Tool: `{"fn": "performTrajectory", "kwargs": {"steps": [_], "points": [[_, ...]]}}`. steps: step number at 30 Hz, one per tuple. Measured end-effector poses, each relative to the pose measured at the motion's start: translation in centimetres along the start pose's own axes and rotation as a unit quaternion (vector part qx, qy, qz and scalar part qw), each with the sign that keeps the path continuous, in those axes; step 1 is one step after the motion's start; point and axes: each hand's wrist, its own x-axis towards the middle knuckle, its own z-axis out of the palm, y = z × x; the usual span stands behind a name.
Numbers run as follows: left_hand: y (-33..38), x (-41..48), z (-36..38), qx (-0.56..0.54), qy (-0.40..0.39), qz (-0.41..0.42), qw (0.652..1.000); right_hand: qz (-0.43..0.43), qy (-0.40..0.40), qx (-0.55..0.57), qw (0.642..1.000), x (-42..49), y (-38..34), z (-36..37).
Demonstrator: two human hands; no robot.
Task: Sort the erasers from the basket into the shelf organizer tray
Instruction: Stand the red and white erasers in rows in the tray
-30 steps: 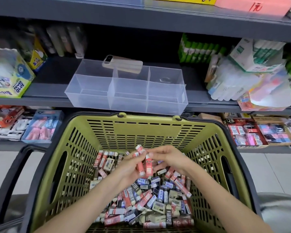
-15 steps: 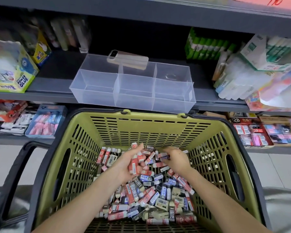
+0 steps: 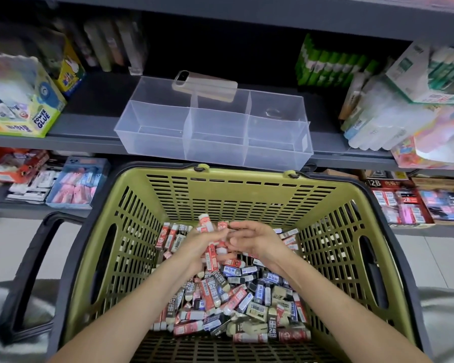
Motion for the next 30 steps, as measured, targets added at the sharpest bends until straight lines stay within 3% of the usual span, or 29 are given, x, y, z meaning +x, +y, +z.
{"fn": "performTrajectory", "kwargs": {"steps": [1,2,3,5,6,8,10,13,14,18,20,21,22,24,25,30], "points": [[0.0,0.1,-0.4,-0.005,0.020,0.011,1.000,0.004,0.016,-0.019,1.000,0.1,0.4,-0.2],[0.0,0.2,-0.8,0.003,0.036,0.024,0.999,-0.004,0.041,-0.119,0.992,0.2,1.0,-0.4],[-0.1,0.2,-1.1,0.018,0.046,0.032,0.998,-0.019,0.066,-0.275,0.959,0.5,1.7,-0.5],[-0.3,0.2,-1.5,0.056,0.053,0.027,0.997,-0.057,0.068,-0.530,0.843,0.9,3.4,0.0],[-0.4,0.2,-1.5,0.078,0.060,0.019,0.995,-0.059,0.051,-0.583,0.809,1.0,4.1,0.4],[-0.8,0.3,-1.7,0.120,0.089,0.007,0.989,-0.054,0.037,-0.601,0.796,1.2,5.1,1.0],[-1.2,0.5,-1.8,0.143,0.100,0.008,0.985,-0.055,0.057,-0.563,0.822,1.3,5.1,0.8],[-1.7,0.4,-1.5,0.145,0.084,0.001,0.986,-0.046,0.110,-0.286,0.951,0.7,4.4,0.5],[-1.7,0.3,-1.3,0.135,0.071,-0.009,0.988,-0.043,0.097,-0.181,0.978,0.5,3.9,0.7],[-1.5,0.3,-0.9,0.095,0.039,-0.035,0.994,-0.003,0.013,-0.032,0.999,0.2,2.5,0.9],[-1.1,0.3,-1.1,0.062,0.039,-0.044,0.996,0.008,0.037,-0.008,0.999,0.6,2.0,0.1],[-0.9,0.3,-1.2,0.049,0.045,-0.046,0.997,-0.009,0.076,-0.078,0.994,1.0,1.9,-0.4],[-0.8,0.3,-1.3,0.041,0.050,-0.045,0.997,-0.038,0.125,-0.223,0.966,1.5,1.9,-1.2],[-0.7,0.4,-1.3,0.032,0.057,-0.044,0.997,-0.094,0.163,-0.529,0.828,2.4,2.3,-2.3],[-0.5,0.3,-1.1,0.035,0.052,-0.033,0.998,-0.108,0.148,-0.598,0.780,2.8,2.5,-2.6],[2.8,-2.2,1.3,0.073,-0.002,0.025,0.997,-0.136,0.082,-0.677,0.719,3.9,3.1,-3.2]]}}
